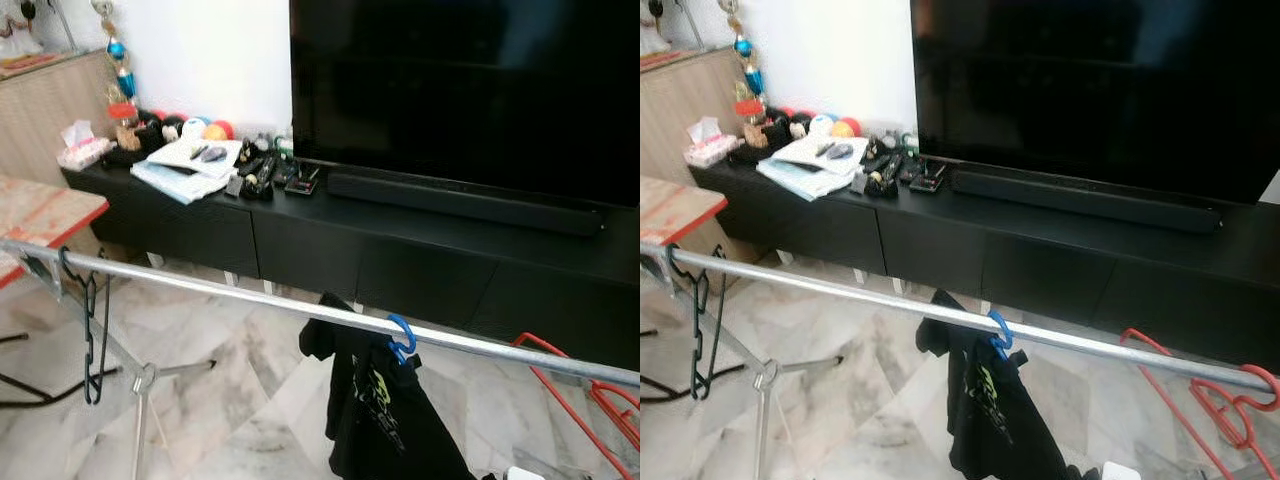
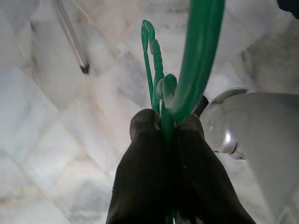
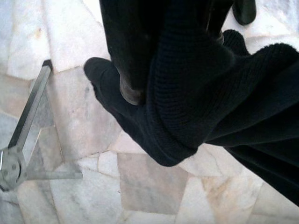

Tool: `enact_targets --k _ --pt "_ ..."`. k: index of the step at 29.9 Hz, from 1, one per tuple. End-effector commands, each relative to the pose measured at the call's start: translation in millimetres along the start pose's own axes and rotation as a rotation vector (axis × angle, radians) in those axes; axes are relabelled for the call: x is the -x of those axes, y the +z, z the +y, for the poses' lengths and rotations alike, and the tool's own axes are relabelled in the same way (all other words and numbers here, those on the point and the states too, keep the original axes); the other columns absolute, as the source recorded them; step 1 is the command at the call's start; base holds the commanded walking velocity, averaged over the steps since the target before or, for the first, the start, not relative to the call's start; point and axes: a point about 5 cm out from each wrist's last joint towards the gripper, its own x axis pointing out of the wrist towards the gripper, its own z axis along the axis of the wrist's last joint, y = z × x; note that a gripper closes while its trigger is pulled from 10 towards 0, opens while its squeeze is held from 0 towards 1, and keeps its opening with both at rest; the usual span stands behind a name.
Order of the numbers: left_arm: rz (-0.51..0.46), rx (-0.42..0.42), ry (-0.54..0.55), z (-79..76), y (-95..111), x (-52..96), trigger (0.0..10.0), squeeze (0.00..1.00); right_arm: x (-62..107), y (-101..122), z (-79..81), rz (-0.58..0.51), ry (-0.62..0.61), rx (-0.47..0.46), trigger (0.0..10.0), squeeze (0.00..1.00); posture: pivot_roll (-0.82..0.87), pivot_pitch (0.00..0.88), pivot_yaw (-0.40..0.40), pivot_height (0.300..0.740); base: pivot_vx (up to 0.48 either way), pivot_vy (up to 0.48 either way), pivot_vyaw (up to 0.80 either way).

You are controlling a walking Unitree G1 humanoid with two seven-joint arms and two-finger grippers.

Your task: Hang hanger

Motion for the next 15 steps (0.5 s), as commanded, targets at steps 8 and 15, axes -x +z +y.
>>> enact_targets --k 8,15 --pt "0.016 -0.026 0.026 8.6 -3.6 1.3 10.0 0.0 0.6 -5.1 7.3 0.021 0.016 -0.011 10.0 0.0 0.11 0.0 0.017 0.74 0.0 0.0 -0.79" --pt "0.023 -0.032 0.026 9.3 -4.1 1.3 10.0 0.0 0.4 -4.9 9.3 0.021 0.022 -0.012 10.0 0.0 0.12 0.0 0.019 0.74 0.0 0.0 -0.79"
